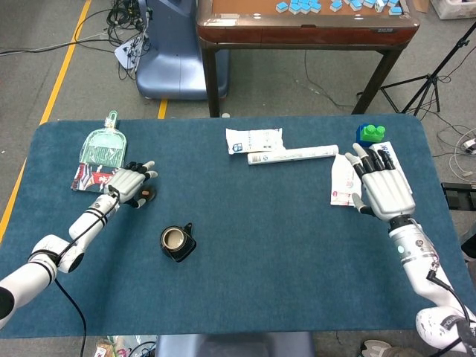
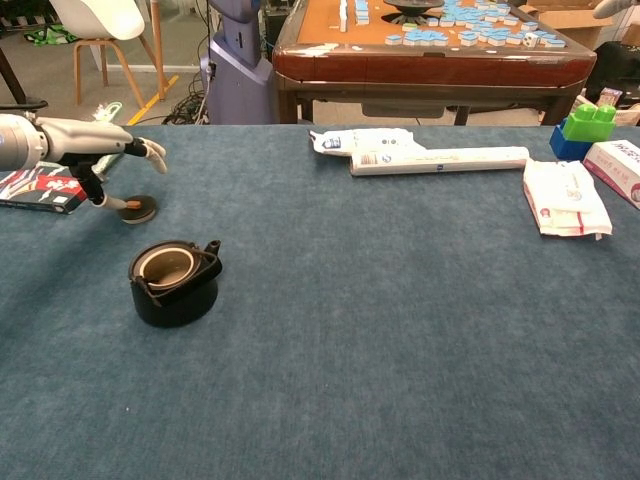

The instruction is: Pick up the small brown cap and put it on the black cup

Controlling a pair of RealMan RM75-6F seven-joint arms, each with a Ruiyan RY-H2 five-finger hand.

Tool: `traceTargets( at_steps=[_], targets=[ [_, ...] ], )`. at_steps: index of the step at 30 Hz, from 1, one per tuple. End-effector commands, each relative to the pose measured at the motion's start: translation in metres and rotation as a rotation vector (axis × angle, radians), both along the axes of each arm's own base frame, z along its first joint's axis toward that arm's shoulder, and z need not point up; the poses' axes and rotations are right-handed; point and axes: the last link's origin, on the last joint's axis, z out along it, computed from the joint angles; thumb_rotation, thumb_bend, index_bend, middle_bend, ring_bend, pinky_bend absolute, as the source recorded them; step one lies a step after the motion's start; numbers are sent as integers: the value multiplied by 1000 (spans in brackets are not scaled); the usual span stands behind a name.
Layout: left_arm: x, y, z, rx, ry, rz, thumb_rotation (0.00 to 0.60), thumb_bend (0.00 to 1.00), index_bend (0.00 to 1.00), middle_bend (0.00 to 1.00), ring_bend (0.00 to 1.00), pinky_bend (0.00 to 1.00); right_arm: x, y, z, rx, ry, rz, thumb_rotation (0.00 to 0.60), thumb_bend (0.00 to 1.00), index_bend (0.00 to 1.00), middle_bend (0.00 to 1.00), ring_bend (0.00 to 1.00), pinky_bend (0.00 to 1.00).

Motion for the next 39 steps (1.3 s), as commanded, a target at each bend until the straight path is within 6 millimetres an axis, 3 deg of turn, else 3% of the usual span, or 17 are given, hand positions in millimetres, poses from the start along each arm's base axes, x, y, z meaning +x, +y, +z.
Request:
traceTargets(
  at_steps=[1,15,39],
  targets=[
    [-3,-1,-1,0,1,0,600,324,158,0,0,0,1,0,-1,3,0,1,600,415,11,0,0,0],
    [-17,-7,-5,1,-13,5,600,325,159,0,0,0,4,0,-9,19,9,2,600,416,11,0,0,0],
    [-27,0,-11,-15,-5,43,600,324,172,0,0,0,-2,-8,-14,33,22,-17,600,420,11,0,0,0]
  ],
)
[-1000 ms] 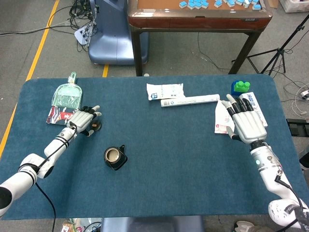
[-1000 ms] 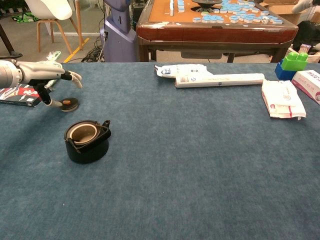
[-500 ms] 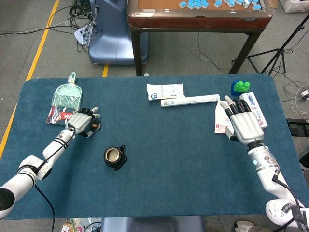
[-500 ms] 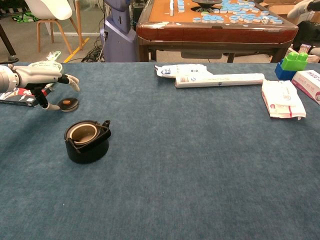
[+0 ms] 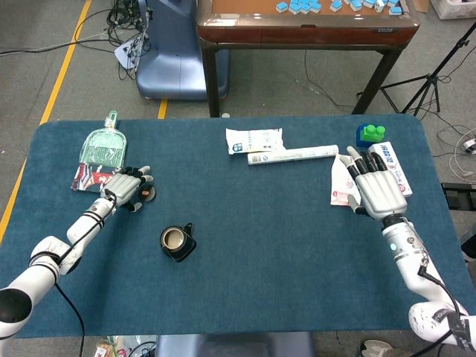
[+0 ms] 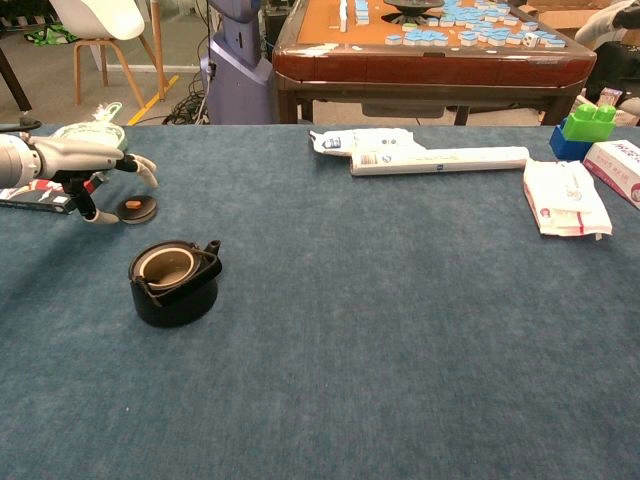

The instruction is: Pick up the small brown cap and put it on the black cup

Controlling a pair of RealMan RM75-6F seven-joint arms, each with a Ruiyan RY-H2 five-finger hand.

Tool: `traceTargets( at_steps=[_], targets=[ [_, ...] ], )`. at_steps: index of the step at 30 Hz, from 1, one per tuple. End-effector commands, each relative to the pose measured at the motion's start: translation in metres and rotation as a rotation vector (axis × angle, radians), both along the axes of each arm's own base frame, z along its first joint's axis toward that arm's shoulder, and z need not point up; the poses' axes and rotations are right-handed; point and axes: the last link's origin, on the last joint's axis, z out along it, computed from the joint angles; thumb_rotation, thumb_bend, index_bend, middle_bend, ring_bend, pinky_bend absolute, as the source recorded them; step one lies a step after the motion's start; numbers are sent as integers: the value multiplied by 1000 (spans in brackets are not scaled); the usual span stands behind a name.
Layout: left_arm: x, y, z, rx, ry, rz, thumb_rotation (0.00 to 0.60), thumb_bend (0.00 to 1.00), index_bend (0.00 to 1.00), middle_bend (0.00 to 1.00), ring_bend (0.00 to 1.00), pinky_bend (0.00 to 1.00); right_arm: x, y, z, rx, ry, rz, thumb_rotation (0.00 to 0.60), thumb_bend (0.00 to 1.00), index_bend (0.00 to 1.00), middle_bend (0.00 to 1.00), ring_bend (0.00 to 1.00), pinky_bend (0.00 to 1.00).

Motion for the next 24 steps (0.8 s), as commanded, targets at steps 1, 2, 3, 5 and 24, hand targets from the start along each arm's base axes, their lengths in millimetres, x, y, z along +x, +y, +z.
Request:
traceTargets(
  at_steps=[1,2,3,5,24],
  targets=[
    [-1,0,-1,-4,2,3,600,324,174,0,0,0,0,-1,-1,2,0,0,600,420,11,0,0,0],
    [-2,0,-1,-4,2,3,600,324,176,0,0,0,0,-1,-1,4,0,1,600,420,11,0,0,0],
    [-2,0,-1,-5,2,3,600,325,178,0,0,0,1,-2,-2,5,2,2,600,420,11,0,0,0],
    [-3,0,-1,-5,2,5,600,325,182,0,0,0,1,-3,-3,8,3,3,600,420,11,0,0,0],
    [-6,1,-2,-8,0,15,600,324,219,0,0,0,-2,-6,-4,15,12,0,600,424,11,0,0,0]
  ],
)
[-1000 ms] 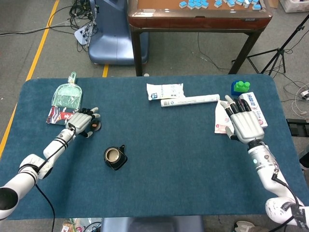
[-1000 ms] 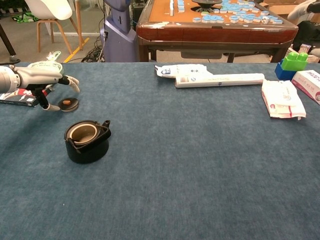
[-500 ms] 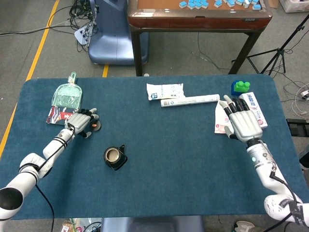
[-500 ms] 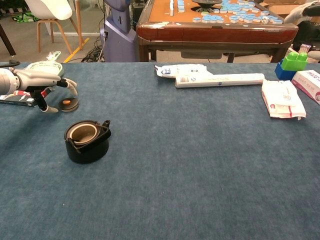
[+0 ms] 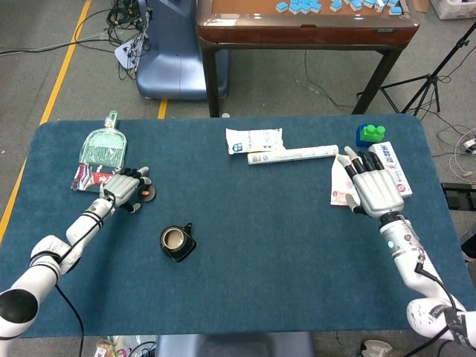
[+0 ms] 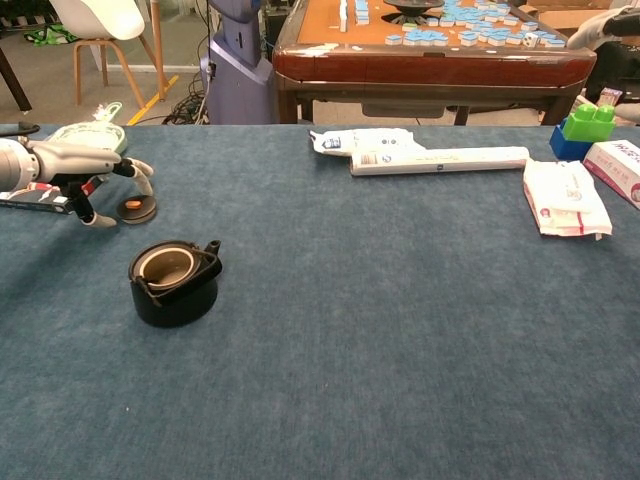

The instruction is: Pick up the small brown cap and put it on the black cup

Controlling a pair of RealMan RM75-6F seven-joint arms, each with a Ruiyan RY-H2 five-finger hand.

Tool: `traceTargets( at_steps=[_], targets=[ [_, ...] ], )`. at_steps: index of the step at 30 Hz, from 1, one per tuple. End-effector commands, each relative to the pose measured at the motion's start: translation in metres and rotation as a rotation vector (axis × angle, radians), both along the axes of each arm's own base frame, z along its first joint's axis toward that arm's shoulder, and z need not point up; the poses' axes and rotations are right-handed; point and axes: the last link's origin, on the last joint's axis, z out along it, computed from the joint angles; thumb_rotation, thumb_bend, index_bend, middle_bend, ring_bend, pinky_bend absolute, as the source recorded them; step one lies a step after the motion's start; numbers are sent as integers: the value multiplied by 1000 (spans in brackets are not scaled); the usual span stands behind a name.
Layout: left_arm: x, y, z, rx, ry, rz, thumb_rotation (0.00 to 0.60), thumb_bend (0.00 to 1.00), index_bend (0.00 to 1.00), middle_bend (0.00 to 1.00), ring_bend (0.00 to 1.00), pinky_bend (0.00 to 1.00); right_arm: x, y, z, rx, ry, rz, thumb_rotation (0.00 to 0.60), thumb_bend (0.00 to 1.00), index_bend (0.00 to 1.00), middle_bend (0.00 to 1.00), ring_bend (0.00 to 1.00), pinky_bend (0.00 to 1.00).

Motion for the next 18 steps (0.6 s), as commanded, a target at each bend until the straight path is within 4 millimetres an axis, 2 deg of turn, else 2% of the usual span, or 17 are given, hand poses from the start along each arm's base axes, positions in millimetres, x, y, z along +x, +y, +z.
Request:
traceTargets(
  at_steps=[1,18],
  targets=[
    [0,0,0,-1,2,1,600,325,221,0,0,0,-1,0,0,0,2,-2,600,424,11,0,0,0],
    [5,-1,-3,-8,5,-18,600,324,224,0,0,0,-3,1,4,-8,-6,-3,600,426,11,0,0,0]
  ],
)
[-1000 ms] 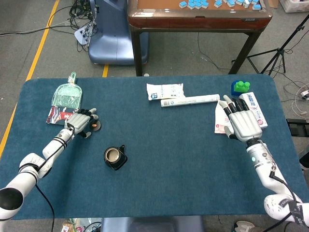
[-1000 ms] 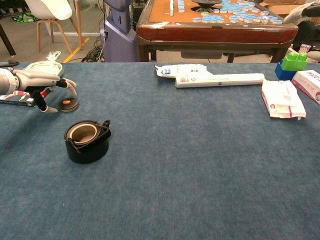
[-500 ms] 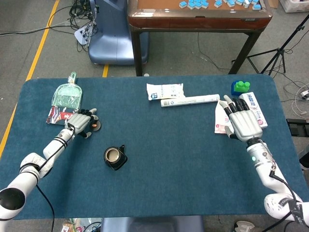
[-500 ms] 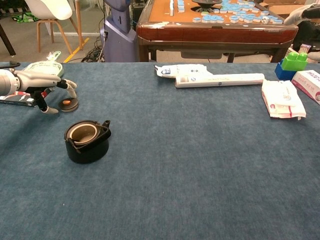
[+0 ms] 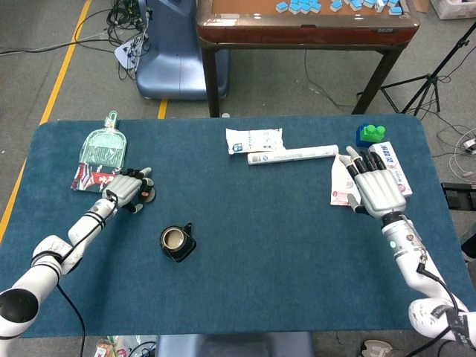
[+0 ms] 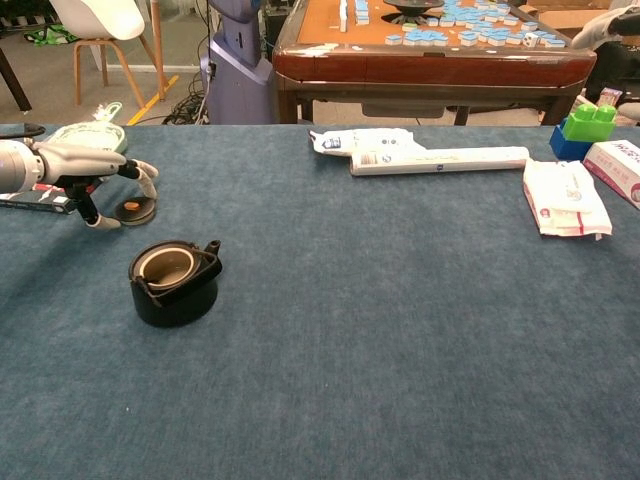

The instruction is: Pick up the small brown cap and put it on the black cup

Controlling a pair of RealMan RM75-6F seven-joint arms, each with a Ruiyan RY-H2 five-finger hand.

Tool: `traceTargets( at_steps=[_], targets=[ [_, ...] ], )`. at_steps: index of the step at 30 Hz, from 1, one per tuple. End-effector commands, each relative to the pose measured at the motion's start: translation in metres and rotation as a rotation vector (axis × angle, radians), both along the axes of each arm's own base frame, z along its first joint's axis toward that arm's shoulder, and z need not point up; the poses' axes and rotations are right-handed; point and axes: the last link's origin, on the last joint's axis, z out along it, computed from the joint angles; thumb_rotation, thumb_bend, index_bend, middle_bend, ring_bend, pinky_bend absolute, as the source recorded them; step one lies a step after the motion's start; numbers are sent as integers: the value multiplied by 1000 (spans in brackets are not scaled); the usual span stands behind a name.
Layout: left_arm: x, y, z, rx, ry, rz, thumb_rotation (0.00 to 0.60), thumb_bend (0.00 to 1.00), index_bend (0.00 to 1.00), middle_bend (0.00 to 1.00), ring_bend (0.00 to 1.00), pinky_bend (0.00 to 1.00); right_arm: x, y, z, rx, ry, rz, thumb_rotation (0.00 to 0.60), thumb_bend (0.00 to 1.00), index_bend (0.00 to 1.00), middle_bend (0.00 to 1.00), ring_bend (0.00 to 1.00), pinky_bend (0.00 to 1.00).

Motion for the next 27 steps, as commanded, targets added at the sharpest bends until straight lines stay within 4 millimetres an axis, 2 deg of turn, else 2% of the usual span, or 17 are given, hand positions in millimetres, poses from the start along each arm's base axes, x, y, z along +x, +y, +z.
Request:
traceTargets(
  at_steps=[1,19,27],
  targets=[
    [1,0,0,1,1,-1,600,324,224,0,0,0,0,0,1,-3,-3,0,600,425,11,0,0,0],
    [7,0,-6,-9,9,-3,600,325,232,0,0,0,-6,1,4,-3,-6,2,600,426,11,0,0,0],
    [6,0,-6,-5,14,4,600,324,275,0,0,0,-8,1,5,-5,-5,1,600,426,11,0,0,0]
  ],
)
